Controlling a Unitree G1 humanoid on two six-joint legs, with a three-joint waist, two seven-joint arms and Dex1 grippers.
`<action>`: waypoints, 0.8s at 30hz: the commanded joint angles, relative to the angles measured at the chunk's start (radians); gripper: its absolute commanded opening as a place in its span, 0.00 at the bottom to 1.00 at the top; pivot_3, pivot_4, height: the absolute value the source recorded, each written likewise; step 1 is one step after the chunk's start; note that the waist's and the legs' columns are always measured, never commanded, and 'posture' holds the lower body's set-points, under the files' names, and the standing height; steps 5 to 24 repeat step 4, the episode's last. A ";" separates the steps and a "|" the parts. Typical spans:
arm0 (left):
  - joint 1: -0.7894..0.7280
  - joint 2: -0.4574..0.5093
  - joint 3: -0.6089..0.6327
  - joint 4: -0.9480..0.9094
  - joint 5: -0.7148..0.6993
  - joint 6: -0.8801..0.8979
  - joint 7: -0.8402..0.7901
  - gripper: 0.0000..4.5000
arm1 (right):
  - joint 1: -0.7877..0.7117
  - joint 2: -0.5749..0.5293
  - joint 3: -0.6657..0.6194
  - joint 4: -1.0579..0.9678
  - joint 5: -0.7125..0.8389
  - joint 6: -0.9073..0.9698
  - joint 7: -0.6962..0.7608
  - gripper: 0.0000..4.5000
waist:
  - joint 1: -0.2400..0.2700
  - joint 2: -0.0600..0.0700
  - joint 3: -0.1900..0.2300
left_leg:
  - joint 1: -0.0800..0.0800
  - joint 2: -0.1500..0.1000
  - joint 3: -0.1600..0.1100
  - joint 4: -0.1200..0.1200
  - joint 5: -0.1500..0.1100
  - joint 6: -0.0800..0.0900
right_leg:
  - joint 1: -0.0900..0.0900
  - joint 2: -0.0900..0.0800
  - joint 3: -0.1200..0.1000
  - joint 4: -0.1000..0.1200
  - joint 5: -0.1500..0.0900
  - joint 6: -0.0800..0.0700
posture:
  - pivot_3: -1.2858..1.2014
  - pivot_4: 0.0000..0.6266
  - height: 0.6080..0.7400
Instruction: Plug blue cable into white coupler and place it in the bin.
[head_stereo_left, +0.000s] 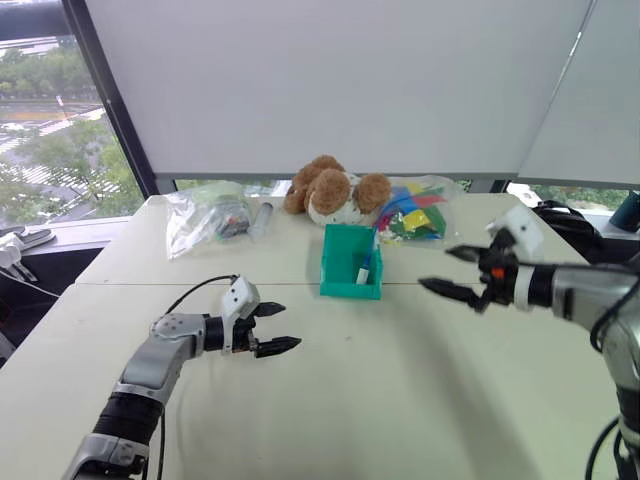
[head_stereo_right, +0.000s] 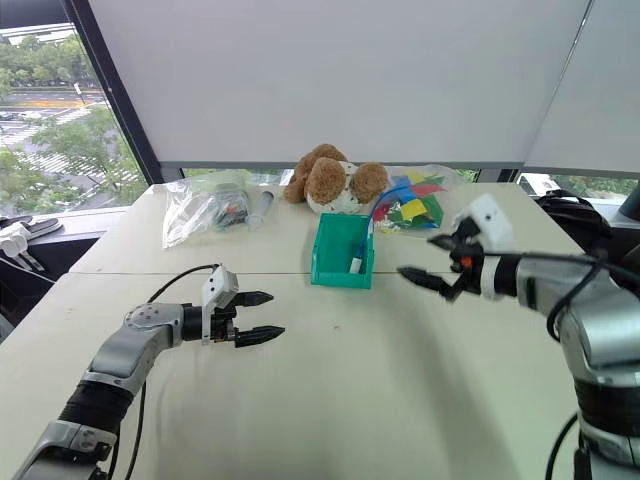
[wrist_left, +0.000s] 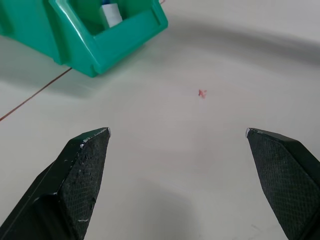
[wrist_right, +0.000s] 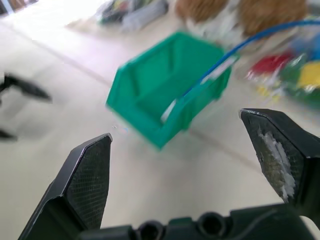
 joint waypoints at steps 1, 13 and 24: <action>-0.038 0.039 0.073 -0.066 -0.055 0.028 0.016 1.00 | 0.043 0.003 -0.063 -0.111 0.069 0.007 -0.018 1.00 | -0.001 0.000 0.000 | 0.000 0.000 0.000 0.000 0.000 0.000 | 0.000 0.000 0.000 0.000 0.000 0.000 | 0.52 0.24 1.00; -0.043 0.064 0.090 -0.094 -0.072 0.055 0.021 1.00 | 0.082 0.004 -0.088 -0.143 0.114 0.021 -0.035 1.00 | 0.000 0.000 0.000 | 0.000 0.000 0.000 0.000 0.000 0.000 | 0.000 0.000 0.000 0.000 0.000 0.000 | 0.52 0.24 1.00; -0.043 0.064 0.090 -0.094 -0.072 0.055 0.021 1.00 | 0.082 0.004 -0.088 -0.143 0.114 0.021 -0.035 1.00 | 0.000 0.000 0.000 | 0.000 0.000 0.000 0.000 0.000 0.000 | 0.000 0.000 0.000 0.000 0.000 0.000 | 0.52 0.24 1.00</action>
